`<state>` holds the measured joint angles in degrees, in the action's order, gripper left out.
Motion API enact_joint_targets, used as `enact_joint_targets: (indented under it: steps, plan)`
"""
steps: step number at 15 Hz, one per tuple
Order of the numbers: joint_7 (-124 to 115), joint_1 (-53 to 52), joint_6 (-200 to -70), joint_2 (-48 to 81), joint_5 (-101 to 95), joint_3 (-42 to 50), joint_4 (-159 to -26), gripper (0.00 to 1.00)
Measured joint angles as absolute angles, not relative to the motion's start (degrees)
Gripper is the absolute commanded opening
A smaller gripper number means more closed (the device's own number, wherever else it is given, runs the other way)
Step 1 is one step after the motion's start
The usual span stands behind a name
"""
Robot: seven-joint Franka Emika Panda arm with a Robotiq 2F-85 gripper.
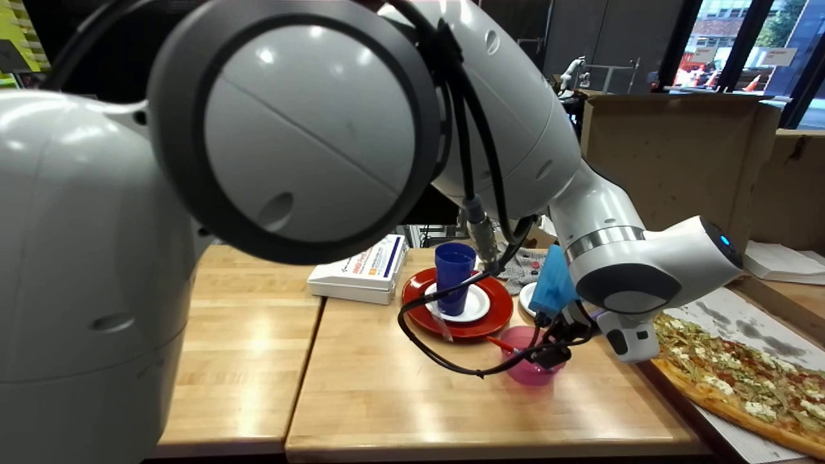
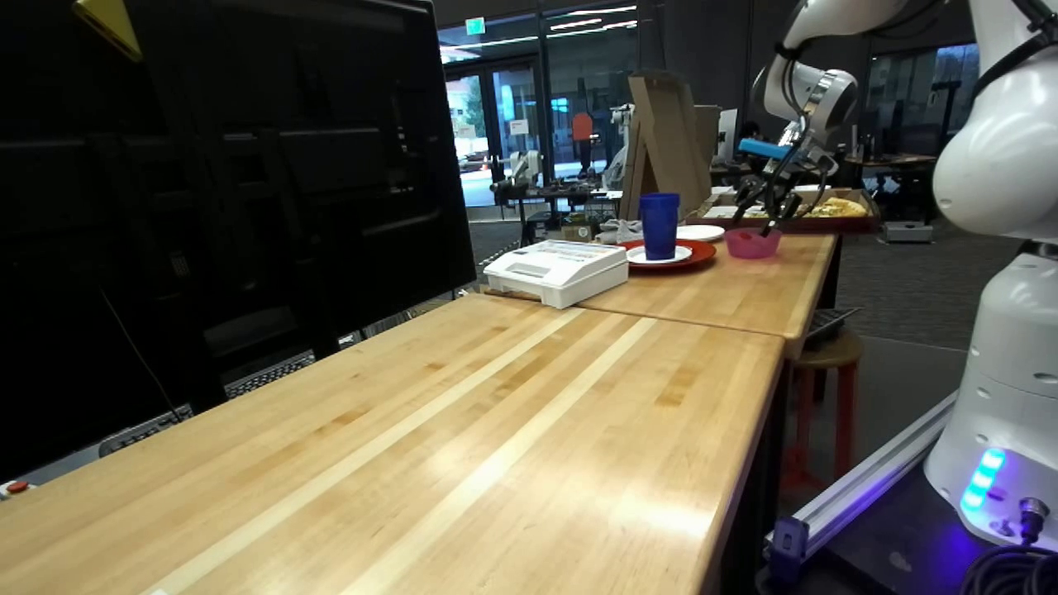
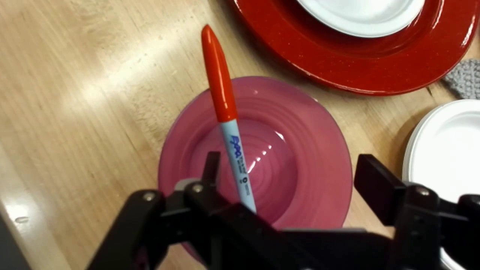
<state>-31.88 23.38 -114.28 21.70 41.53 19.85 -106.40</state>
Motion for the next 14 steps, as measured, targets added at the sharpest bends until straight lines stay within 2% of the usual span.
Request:
enact_joint_targets:
  steps: [14]
  plan:
    - [-31.88,23.83,-112.32,24.07,42.09,19.57,-104.68,0.84]
